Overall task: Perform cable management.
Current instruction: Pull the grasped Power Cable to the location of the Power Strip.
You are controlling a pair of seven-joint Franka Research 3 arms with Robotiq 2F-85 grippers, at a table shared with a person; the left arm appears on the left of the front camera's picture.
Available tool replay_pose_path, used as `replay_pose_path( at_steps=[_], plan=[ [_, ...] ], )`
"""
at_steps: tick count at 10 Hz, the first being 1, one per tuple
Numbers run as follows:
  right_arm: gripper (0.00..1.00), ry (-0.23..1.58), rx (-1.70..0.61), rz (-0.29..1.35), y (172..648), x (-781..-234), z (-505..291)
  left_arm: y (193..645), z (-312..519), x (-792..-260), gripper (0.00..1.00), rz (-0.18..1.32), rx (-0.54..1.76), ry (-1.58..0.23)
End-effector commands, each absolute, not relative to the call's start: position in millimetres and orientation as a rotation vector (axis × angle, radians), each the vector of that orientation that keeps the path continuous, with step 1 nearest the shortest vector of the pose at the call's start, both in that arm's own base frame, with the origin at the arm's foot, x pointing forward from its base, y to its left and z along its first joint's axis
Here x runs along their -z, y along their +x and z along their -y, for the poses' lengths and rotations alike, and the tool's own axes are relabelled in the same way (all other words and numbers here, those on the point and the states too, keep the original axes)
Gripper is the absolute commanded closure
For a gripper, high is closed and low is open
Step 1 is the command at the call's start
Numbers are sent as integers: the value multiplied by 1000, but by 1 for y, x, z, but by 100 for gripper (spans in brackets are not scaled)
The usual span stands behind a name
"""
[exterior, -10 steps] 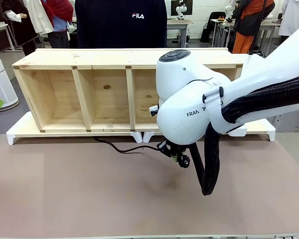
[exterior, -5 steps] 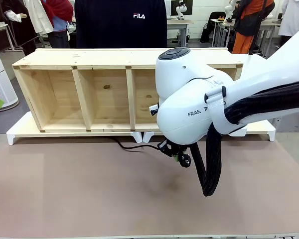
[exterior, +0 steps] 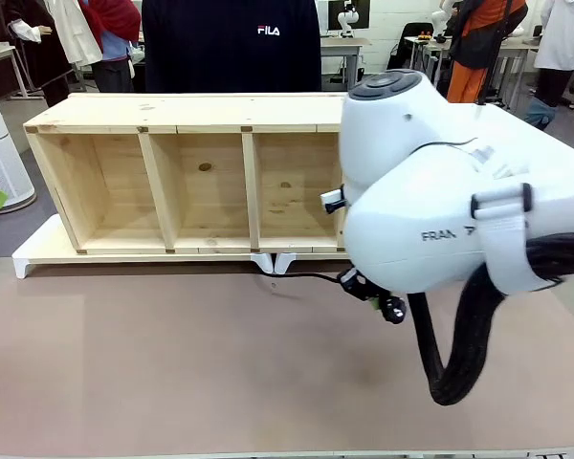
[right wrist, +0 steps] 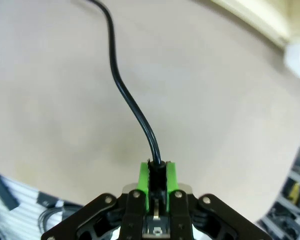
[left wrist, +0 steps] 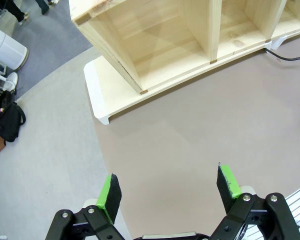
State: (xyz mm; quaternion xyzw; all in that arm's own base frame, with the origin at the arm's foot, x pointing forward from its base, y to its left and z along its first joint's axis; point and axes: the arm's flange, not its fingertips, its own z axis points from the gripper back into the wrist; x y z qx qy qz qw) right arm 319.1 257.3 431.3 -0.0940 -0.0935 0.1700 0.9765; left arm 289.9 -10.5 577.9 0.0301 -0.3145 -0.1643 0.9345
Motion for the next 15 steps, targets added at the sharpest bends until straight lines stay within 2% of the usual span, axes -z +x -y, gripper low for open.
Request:
replay_pose_path(
  at_steps=[1, 7, 12, 15],
  plan=[
    [84, -193, -250, 178, 321, -431, -227, 290, 11, -578, 0, 647, 322, 56],
    [84, -222, -42, 187, 328, -446, -138, 290, 11, -578, 0, 647, 322, 56],
    [84, -257, 54, 244, 348, -456, -93, 290, 11, -578, 0, 647, 322, 56],
    [84, -215, 57, 367, 372, -460, -69, 290, 11, -578, 0, 647, 322, 56]
  ],
)
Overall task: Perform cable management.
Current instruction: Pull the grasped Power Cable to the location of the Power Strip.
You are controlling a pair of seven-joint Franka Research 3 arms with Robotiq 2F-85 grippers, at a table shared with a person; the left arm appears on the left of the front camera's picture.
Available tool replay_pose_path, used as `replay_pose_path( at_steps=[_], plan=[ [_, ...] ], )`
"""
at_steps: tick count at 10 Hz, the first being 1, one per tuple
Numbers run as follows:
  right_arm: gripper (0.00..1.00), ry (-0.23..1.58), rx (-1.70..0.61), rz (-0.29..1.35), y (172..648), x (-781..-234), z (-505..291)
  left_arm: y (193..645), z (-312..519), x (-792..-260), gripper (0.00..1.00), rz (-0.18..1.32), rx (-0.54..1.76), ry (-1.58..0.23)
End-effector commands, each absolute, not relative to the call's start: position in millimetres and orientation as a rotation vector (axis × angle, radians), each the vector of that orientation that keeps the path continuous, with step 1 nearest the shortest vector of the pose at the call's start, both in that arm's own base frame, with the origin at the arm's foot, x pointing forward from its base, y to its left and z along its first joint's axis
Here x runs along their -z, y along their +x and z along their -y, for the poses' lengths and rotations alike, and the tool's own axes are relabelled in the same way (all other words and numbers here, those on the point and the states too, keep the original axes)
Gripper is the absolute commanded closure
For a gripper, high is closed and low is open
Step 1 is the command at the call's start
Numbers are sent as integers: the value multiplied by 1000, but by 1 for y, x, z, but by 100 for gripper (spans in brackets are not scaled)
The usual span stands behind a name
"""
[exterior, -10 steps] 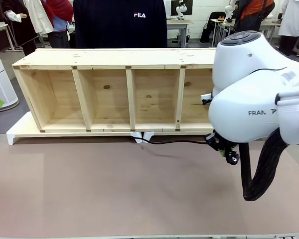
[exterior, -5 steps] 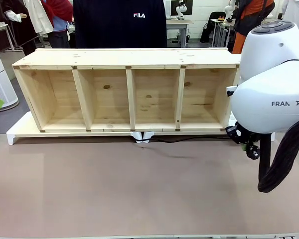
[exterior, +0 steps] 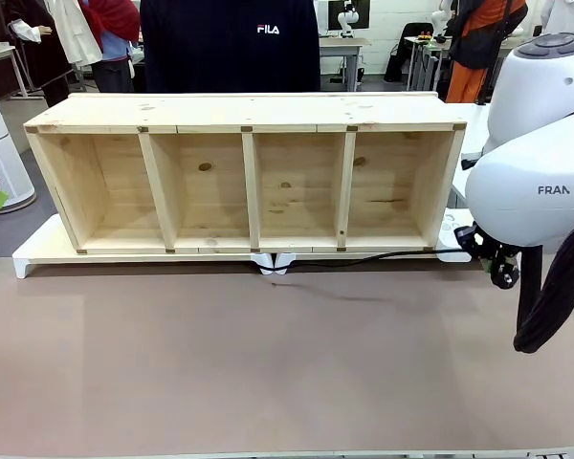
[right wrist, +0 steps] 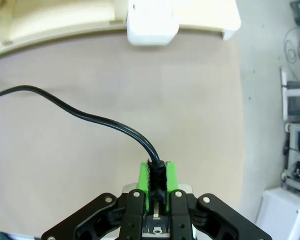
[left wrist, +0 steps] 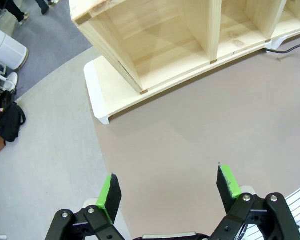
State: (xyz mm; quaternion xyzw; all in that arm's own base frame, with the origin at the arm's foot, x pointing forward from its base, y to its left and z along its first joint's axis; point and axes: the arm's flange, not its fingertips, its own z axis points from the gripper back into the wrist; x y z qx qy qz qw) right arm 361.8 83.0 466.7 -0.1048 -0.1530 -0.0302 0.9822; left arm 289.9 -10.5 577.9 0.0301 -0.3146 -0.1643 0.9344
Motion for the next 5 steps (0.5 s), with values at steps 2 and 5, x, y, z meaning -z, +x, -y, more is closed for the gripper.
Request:
replay_pose_path(
  at_steps=[2, 5],
  plan=[
    [84, -198, 56, 393, 390, -456, -54, 290, 11, -578, 0, 647, 322, 56],
    [84, -183, 85, 424, 409, -456, -28, 290, 11, -578, 0, 647, 322, 56]
  ],
)
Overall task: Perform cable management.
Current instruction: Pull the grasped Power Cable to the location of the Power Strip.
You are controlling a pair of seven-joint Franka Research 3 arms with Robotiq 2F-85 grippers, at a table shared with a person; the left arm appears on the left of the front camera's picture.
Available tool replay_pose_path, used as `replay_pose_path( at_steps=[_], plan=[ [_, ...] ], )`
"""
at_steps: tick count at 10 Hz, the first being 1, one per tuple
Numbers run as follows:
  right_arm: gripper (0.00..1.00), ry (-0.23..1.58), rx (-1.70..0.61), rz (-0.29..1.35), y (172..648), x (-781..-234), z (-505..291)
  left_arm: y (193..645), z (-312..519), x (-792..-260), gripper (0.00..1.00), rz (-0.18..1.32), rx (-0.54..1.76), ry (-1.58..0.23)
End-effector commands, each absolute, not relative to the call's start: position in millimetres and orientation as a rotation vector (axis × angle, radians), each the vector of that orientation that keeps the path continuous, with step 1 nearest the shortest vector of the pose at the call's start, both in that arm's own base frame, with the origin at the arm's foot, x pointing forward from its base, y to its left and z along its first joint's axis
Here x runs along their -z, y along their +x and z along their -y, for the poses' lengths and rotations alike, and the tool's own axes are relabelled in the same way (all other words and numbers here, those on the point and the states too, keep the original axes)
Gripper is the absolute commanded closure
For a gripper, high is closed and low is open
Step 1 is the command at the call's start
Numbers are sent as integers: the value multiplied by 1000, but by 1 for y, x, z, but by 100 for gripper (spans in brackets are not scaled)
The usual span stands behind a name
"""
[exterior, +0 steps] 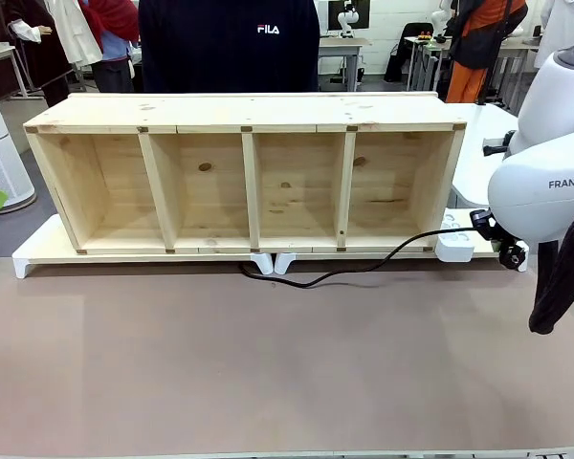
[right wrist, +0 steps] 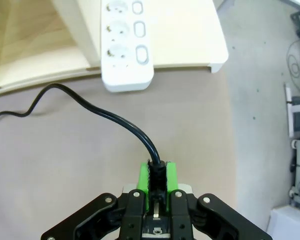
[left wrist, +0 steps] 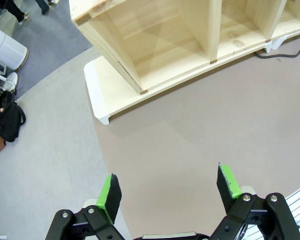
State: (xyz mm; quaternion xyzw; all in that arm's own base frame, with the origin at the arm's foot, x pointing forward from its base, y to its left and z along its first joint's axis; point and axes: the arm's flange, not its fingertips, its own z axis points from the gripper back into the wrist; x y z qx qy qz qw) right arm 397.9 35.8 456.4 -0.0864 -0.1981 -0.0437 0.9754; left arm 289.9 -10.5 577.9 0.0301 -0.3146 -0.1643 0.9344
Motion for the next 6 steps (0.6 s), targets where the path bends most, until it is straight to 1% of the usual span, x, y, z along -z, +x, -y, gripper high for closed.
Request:
replay_pose_path(
  at_steps=[1, 6],
  plan=[
    [84, -170, 90, 443, 416, -456, -22, 290, 11, -578, 0, 647, 322, 56],
    [84, -116, 118, 542, 451, -459, -6, 290, 11, -578, 0, 647, 322, 56]
  ],
)
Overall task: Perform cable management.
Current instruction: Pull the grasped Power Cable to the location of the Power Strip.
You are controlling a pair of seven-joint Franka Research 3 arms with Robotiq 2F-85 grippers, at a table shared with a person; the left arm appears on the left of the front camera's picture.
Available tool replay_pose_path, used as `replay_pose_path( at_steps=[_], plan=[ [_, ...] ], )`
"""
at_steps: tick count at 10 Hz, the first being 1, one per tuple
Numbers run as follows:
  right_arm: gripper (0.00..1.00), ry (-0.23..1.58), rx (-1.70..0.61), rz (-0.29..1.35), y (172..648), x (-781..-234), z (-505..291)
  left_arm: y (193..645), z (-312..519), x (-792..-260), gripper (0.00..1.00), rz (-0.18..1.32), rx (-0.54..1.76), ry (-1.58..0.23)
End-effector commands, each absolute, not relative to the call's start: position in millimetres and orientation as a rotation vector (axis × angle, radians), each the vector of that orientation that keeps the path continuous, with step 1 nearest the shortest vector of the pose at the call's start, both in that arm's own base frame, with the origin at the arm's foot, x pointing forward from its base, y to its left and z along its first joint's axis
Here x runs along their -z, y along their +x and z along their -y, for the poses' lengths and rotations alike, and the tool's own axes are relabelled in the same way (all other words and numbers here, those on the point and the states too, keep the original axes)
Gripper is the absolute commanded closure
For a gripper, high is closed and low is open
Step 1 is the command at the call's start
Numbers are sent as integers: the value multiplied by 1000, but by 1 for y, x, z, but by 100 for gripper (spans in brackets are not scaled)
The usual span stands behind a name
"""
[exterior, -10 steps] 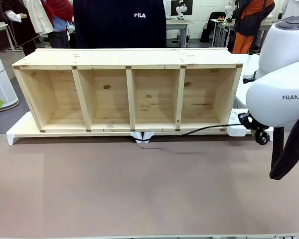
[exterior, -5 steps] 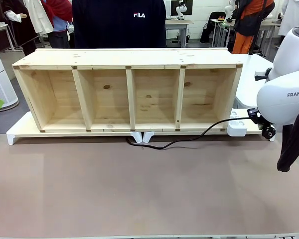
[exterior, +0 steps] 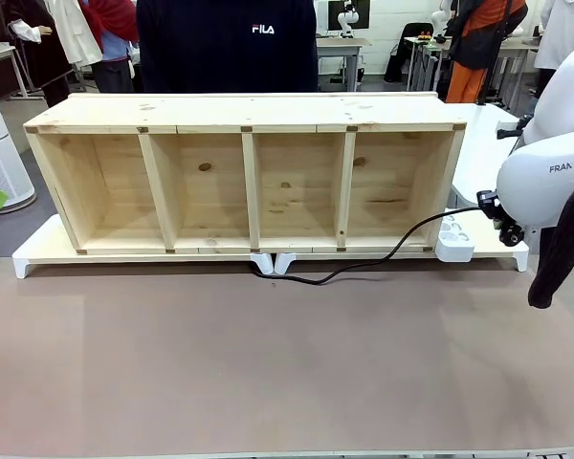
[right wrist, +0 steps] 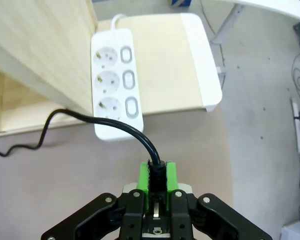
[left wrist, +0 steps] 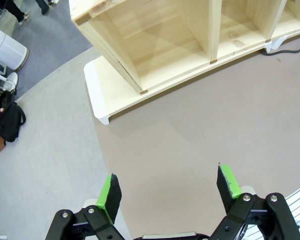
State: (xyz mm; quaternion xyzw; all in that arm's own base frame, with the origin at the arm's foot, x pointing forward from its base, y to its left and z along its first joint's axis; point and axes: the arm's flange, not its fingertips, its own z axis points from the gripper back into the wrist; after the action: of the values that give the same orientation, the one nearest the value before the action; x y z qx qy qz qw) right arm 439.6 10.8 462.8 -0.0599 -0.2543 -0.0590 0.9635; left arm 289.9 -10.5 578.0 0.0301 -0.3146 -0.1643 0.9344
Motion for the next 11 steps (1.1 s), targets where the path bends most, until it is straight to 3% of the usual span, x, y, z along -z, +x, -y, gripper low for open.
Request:
replay_pose_path(
  at_steps=[1, 11],
  plan=[
    [84, -117, 120, 550, 459, -460, -4, 290, 11, -578, 0, 647, 322, 56],
    [84, -71, 74, 638, 526, -462, -7, 290, 11, -578, 0, 647, 322, 56]
  ],
)
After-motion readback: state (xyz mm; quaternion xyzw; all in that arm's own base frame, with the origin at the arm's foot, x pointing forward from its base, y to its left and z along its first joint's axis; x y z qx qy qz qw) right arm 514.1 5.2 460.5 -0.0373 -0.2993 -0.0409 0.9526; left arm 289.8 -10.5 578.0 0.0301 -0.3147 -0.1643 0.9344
